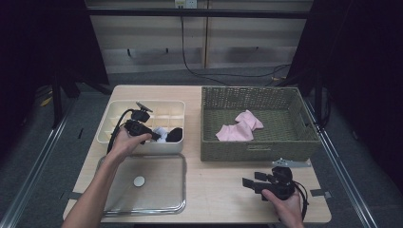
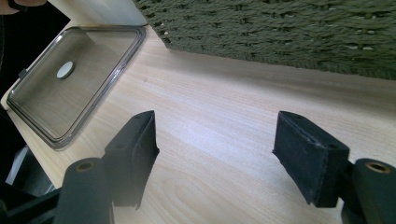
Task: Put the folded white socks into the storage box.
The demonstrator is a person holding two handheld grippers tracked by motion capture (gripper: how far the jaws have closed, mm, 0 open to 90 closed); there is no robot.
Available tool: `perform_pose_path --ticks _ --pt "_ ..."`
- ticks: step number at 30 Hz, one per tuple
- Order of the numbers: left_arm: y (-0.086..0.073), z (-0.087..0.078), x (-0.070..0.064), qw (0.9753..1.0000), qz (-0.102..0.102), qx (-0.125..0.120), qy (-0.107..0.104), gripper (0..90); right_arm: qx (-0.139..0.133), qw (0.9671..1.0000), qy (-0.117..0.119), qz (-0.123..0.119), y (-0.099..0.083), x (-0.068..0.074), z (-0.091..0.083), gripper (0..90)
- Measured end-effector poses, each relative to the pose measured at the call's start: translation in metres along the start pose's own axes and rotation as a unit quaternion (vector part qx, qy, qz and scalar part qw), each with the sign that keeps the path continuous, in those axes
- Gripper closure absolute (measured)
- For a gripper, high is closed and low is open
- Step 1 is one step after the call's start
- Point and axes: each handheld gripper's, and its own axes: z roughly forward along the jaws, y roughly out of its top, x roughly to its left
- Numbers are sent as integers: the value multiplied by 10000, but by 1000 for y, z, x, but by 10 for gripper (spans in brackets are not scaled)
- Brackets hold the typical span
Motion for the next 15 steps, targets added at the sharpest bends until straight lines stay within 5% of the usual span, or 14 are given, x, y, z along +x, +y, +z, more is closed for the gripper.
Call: perform_pose_path --ticks 4,7,9,15 --pt "3 4 -7 9995 122 110 258 807 17 10000 1 11 0 0 1 296" --pt "7 6 -6 9995 -4 262 197 808 38 10000 11 8 1 1 2 296" --pt "8 6 -9 9990 97 307 306 809 37 10000 23 -12 1 2 3 296" --pt "0 1 -7 9998 -116 2 170 794 0 10000 15 52 2 0 0 296"
